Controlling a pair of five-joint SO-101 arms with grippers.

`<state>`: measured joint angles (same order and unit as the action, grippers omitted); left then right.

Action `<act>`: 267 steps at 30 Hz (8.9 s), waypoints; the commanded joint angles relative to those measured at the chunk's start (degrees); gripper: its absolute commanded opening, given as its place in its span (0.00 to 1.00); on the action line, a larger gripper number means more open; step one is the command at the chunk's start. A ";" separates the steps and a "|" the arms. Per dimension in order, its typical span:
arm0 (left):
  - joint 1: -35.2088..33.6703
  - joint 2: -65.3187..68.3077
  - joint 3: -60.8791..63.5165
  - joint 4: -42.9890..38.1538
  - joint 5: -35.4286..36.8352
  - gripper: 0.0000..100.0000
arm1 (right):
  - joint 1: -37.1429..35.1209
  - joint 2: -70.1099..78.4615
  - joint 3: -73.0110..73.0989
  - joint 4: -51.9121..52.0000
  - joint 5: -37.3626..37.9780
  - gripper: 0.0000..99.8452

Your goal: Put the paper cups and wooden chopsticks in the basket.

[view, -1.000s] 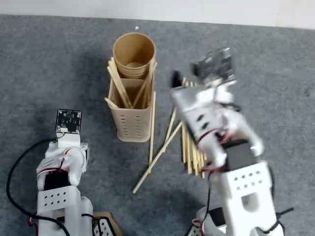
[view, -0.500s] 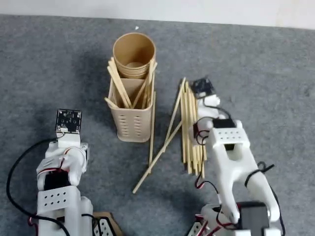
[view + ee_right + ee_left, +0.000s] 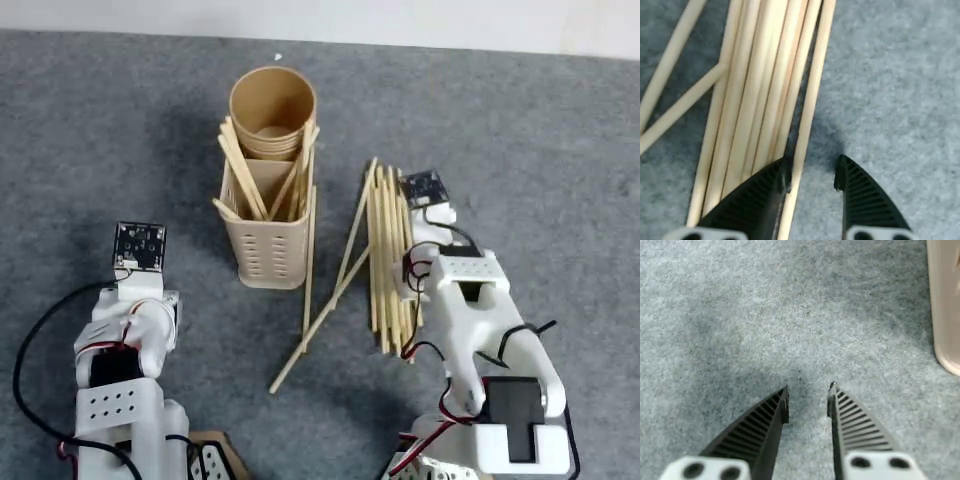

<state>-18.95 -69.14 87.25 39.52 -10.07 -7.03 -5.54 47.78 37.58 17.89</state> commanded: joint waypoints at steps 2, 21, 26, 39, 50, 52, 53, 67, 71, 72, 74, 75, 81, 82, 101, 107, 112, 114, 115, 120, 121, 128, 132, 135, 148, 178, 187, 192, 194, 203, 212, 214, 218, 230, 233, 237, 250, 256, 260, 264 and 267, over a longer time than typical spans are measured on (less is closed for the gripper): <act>0.40 -0.40 -0.31 -0.97 0.26 0.16 | 0.31 0.75 -0.22 0.13 0.44 0.16; 0.40 -0.40 -0.31 -0.97 0.26 0.16 | -2.33 -8.04 4.70 -0.22 0.18 0.16; 0.40 -0.40 -0.31 -0.97 0.26 0.16 | -1.27 -2.07 4.26 -0.66 0.18 0.16; 0.31 -0.40 -0.31 -0.88 0.26 0.16 | -0.31 -0.66 4.09 1.45 -0.09 0.01; 0.31 -0.40 -0.31 -0.97 0.26 0.16 | -4.79 -42.07 4.00 1.10 -11.96 0.01; 0.40 -0.40 -0.31 -0.97 0.26 0.16 | -7.25 -48.40 1.27 0.48 -11.78 0.01; 0.40 -0.40 -0.31 -0.97 0.26 0.16 | -8.40 -50.42 -0.31 -0.40 -11.60 0.01; 0.31 -0.40 -0.31 -0.97 0.26 0.16 | -30.29 -39.87 -26.51 -20.35 -13.80 0.01; 0.22 -0.40 -0.31 -0.97 0.26 0.16 | -34.59 -33.63 -23.43 -26.33 -13.89 0.01; 0.22 -0.40 -0.31 -0.97 0.26 0.16 | -35.30 -32.57 -21.41 -28.35 -13.98 0.01; 0.22 -0.40 -0.31 -0.97 0.26 0.16 | -36.88 -31.08 -16.66 -32.92 -13.98 0.01; 0.22 -0.40 -0.31 -0.97 0.26 0.16 | -37.41 -30.64 -14.29 -34.95 -13.98 0.01; 0.22 -0.40 -0.31 -0.97 0.26 0.16 | -36.44 -30.90 -4.26 -41.71 -13.54 0.02; 0.22 -0.40 -0.31 -0.97 0.26 0.16 | -35.82 -30.90 -3.74 -40.13 -13.54 0.04; 0.22 -0.40 -0.22 -0.97 0.26 0.16 | -22.20 -30.29 -33.80 17.27 -13.80 0.13; 0.22 -0.40 -0.22 -0.97 0.26 0.16 | -9.19 -28.53 -38.02 35.12 -10.20 0.13; 0.22 -0.40 -0.22 -0.97 0.26 0.16 | -7.96 -20.09 -21.32 30.29 -6.51 0.13; 0.22 -0.40 -0.22 -0.88 0.26 0.16 | -7.96 -16.92 -13.23 22.37 -6.42 0.13; 0.22 -0.40 -0.22 -0.88 0.26 0.16 | -7.87 -15.34 -9.89 18.42 -6.42 0.13; 0.22 -0.40 -0.22 -0.88 0.26 0.16 | -7.87 -11.38 1.45 5.93 -6.51 0.13; 0.22 -0.40 -0.22 -0.88 0.26 0.16 | -7.87 -10.86 2.42 4.70 -6.51 0.13; 0.31 -0.40 -0.22 -0.88 0.26 0.16 | -5.14 -9.54 4.09 -0.40 -6.15 0.13; 0.48 -0.40 -0.22 -0.97 0.26 0.16 | -3.74 -9.54 4.09 -0.75 -5.63 0.13; 0.57 -0.40 -0.22 -0.97 0.26 0.16 | -2.68 -9.45 4.18 -1.36 -4.40 0.13; 0.40 -0.40 -0.22 -0.88 0.26 0.16 | -2.51 -6.11 5.49 -1.27 -4.22 0.13; 0.57 -0.40 -0.22 -0.97 0.26 0.16 | -2.95 -45.85 5.14 0.92 -11.52 0.01; 0.57 -0.40 -0.22 -0.97 0.26 0.16 | -14.11 -50.24 -9.80 -9.01 -19.52 0.01; 0.57 -0.40 -0.22 -0.97 0.26 0.16 | -21.85 -41.36 -25.63 -9.10 -19.78 0.01; 0.57 -0.40 -0.22 -0.97 0.26 0.16 | -25.63 -35.65 -32.13 -9.10 -19.96 0.01; 0.22 -0.40 0.04 -1.05 0.26 0.16 | -35.30 -25.71 -25.80 -26.59 -19.96 0.01; 0.22 -0.40 0.22 -1.05 0.18 0.16 | -35.21 -33.54 6.81 -49.80 -15.74 0.01; 0.22 -0.40 0.22 -1.05 0.18 0.16 | -35.12 -33.45 8.48 -51.74 -14.33 0.01; 0.22 -0.40 0.22 -1.05 0.18 0.16 | -34.68 -34.07 10.68 -52.09 -14.24 0.03; 0.40 -0.40 0.22 -1.05 0.18 0.16 | -33.01 -38.64 13.23 -47.87 -13.98 0.12; 0.48 -0.40 0.22 -1.05 0.18 0.16 | -29.85 -43.12 13.23 -41.63 -13.98 0.12; 0.48 -0.40 0.22 -1.05 0.18 0.16 | -24.13 -48.31 13.67 -36.35 -13.89 0.07; 0.57 -0.40 0.31 -1.05 0.18 0.16 | -20.44 -59.38 34.68 -32.92 -13.89 0.04; 0.57 -0.40 0.31 -1.05 0.18 0.16 | -15.52 -59.82 40.48 -32.84 -13.89 0.04; 0.57 -0.40 0.31 -1.05 0.18 0.16 | -6.37 -59.47 40.48 -32.04 -13.89 0.04; 0.57 -0.40 0.31 -1.05 0.18 0.16 | -4.70 -59.38 36.70 -21.41 -13.80 0.04; 0.57 -0.40 0.31 -1.05 0.18 0.16 | -4.79 -59.38 33.36 -14.90 -13.80 0.05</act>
<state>-18.95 -69.14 87.78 39.43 -10.07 -12.57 -64.18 85.41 17.54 3.74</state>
